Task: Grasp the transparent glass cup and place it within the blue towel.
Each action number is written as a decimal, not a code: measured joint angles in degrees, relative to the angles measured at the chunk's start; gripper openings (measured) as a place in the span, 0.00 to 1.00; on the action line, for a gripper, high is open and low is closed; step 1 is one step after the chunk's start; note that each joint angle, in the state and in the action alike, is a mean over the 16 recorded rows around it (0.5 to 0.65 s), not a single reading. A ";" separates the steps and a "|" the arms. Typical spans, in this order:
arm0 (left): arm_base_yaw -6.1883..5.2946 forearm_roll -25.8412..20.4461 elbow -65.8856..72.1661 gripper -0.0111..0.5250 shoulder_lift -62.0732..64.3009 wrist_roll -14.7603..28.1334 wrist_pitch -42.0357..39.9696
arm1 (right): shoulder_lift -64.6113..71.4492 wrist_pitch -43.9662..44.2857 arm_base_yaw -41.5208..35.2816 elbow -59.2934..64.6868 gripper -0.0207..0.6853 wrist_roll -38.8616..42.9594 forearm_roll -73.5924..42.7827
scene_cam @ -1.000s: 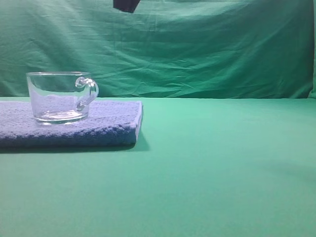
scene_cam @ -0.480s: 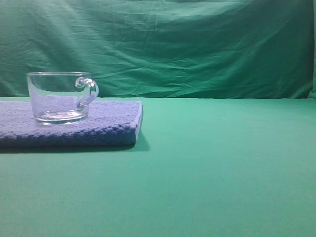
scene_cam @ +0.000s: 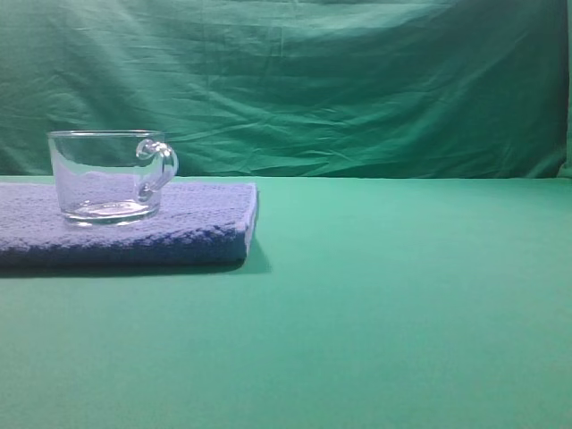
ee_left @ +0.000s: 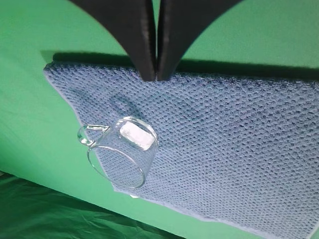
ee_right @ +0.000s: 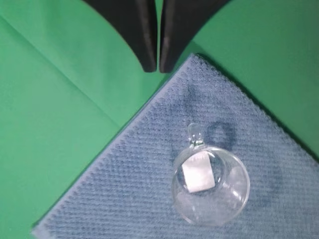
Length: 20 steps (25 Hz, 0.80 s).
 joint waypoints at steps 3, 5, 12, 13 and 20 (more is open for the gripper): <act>0.00 0.00 0.00 0.02 0.00 0.00 0.00 | -5.84 -4.49 -0.29 7.22 0.03 0.42 0.09; 0.00 0.00 0.00 0.02 0.00 0.00 0.00 | -9.75 -7.53 -0.77 12.37 0.03 0.48 0.26; 0.00 0.00 0.00 0.02 0.00 0.00 0.00 | -23.04 -17.02 -5.64 29.09 0.03 0.52 1.40; 0.00 0.00 0.00 0.02 0.00 0.00 0.00 | -24.92 -18.26 -6.77 31.12 0.03 0.52 1.60; 0.00 0.00 0.00 0.02 0.00 0.00 0.00 | -38.39 -25.28 -16.52 42.99 0.03 0.39 2.69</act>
